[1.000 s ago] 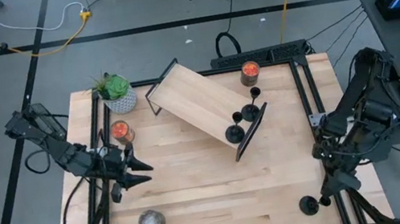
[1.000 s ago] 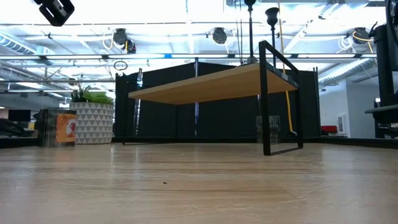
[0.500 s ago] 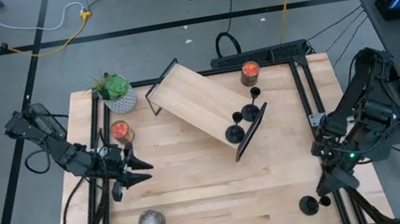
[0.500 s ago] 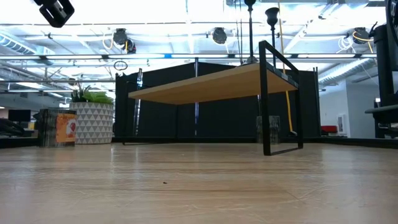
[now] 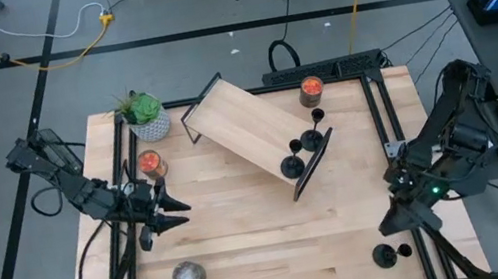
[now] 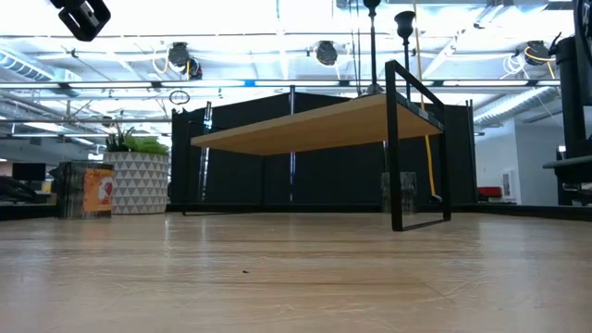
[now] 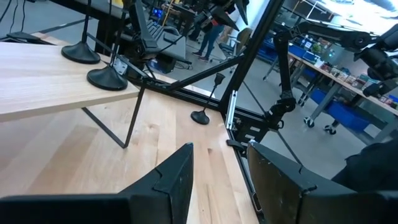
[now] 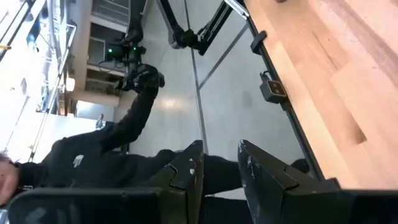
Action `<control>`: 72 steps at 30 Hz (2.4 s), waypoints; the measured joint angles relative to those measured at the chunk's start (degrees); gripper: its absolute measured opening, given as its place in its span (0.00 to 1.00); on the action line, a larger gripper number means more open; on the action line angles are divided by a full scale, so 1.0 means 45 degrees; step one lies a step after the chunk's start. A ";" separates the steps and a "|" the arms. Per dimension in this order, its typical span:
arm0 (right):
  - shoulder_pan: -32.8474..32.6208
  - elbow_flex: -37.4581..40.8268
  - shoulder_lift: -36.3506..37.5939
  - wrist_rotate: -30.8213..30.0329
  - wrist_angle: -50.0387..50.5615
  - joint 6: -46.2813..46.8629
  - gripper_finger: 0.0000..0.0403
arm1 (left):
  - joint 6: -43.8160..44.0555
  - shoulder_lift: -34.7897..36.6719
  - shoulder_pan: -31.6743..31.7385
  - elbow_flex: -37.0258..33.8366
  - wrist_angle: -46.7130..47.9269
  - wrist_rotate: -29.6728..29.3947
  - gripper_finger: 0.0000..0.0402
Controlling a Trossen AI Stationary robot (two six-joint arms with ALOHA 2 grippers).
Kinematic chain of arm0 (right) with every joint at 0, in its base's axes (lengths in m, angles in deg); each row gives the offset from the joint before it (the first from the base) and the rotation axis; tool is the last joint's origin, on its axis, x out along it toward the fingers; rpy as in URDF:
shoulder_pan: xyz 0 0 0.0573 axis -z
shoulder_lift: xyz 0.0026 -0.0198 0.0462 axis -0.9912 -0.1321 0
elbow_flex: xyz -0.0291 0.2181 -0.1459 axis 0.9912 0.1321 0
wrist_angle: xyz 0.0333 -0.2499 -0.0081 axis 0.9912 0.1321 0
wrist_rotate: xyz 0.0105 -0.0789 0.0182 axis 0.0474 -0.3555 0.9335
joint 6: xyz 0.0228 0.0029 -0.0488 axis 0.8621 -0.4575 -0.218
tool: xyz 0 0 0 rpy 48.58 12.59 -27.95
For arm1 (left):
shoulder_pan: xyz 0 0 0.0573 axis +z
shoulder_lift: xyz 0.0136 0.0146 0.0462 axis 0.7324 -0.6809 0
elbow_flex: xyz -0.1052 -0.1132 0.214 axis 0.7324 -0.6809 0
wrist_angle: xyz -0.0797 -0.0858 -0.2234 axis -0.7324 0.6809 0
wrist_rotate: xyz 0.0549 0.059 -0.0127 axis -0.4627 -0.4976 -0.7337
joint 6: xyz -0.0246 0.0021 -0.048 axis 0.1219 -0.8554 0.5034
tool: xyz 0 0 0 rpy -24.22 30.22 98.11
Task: Pick & Place candle stick holders
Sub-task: Put the black candle holder on the shelf
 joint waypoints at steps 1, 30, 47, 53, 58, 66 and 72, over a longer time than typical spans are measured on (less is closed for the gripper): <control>-0.0001 0.0000 -0.0028 0.0009 -0.0021 0.0011 0.23 | 0.0000 0.0000 0.0000 0.0000 0.0000 0.0005 0.39; -0.2317 -0.5872 -0.5621 0.5318 1.1912 0.6557 0.23 | 0.0741 0.0000 0.0000 0.0000 0.0661 -0.0007 0.39; -0.2511 -0.5689 -0.6660 0.4365 1.1826 0.6988 0.23 | 0.0903 0.0000 0.0000 0.0000 0.0646 -0.0326 0.39; -0.2422 -0.5655 -0.7213 0.4316 1.1925 0.6766 0.23 | 0.0899 0.0000 0.0000 0.0000 0.0646 -0.0352 0.39; -0.2207 -0.5649 -0.7303 0.3671 1.1924 0.6488 0.23 | 0.0899 0.0000 0.0000 0.0000 0.0646 -0.0452 0.39; -0.1844 -0.5644 -0.7304 0.3817 1.1999 0.5832 0.23 | 0.0897 0.0000 0.0000 0.0000 0.0646 -0.0452 0.39; -0.1773 -0.5357 -0.7299 0.4133 1.1706 0.5846 0.23 | 0.0853 0.0000 0.0000 0.0000 0.0651 -0.0452 0.39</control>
